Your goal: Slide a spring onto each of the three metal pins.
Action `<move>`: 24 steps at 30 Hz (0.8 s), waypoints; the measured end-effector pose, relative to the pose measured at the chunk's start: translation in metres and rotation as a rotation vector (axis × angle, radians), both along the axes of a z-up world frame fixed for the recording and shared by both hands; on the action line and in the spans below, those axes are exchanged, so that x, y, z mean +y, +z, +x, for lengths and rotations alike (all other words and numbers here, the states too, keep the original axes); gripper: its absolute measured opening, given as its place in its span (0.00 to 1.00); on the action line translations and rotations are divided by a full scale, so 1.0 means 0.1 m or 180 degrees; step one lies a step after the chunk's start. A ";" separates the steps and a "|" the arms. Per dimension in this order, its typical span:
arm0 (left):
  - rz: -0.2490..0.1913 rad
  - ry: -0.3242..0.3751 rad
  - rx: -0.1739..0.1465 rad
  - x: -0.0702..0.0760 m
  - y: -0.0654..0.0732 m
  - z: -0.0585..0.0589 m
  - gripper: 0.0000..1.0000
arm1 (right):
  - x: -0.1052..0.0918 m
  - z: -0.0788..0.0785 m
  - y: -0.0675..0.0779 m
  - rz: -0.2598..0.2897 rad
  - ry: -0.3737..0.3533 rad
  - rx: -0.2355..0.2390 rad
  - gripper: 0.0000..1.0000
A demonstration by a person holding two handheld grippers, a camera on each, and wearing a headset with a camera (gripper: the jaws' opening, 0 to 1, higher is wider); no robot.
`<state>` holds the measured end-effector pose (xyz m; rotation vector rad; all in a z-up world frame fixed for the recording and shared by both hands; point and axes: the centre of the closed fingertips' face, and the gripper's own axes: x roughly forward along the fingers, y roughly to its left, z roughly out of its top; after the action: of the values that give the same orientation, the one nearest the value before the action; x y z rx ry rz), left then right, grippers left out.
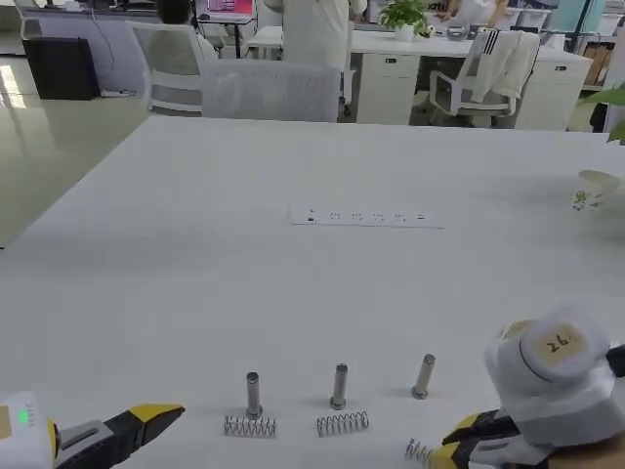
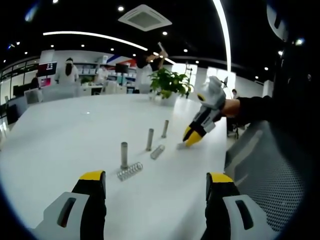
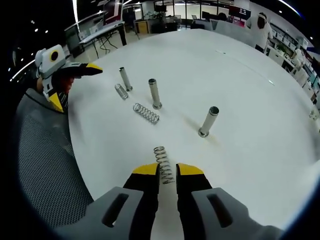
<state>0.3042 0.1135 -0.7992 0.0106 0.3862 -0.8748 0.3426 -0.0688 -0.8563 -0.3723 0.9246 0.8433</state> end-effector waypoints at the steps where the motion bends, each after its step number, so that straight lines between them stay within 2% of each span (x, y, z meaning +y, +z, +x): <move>1: 0.0001 -0.0002 0.0001 0.00 0.00 0.00 0.79 | 0.00 -0.01 -0.01 -0.0010 0.0015 0.0006 0.10; 10: -0.0002 -0.0014 0.0009 0.00 0.00 -0.01 0.79 | -0.02 -0.11 -0.11 -0.0117 0.0100 0.0139 0.10; 13: -0.0008 -0.0015 0.0008 0.00 0.00 -0.01 0.79 | -0.03 -0.11 -0.10 -0.0152 0.0113 0.0111 0.09; 17: -0.0009 -0.0030 0.0012 -0.01 0.00 -0.02 0.79 | -0.03 -0.12 -0.11 -0.0339 0.0354 -0.0048 0.08; 21: -0.0021 -0.0048 0.0013 -0.03 0.00 -0.03 0.79 | -0.03 -0.11 -0.11 -0.0362 0.0323 -0.0035 0.08; 24: -0.0027 -0.0070 0.0013 -0.04 0.00 -0.04 0.78 | -0.04 -0.09 -0.08 -0.0393 0.0312 -0.0097 0.08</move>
<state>0.3005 0.1095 -0.7990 0.0053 0.3867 -0.8982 0.3341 -0.0729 -0.8644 -0.5397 0.9385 0.8697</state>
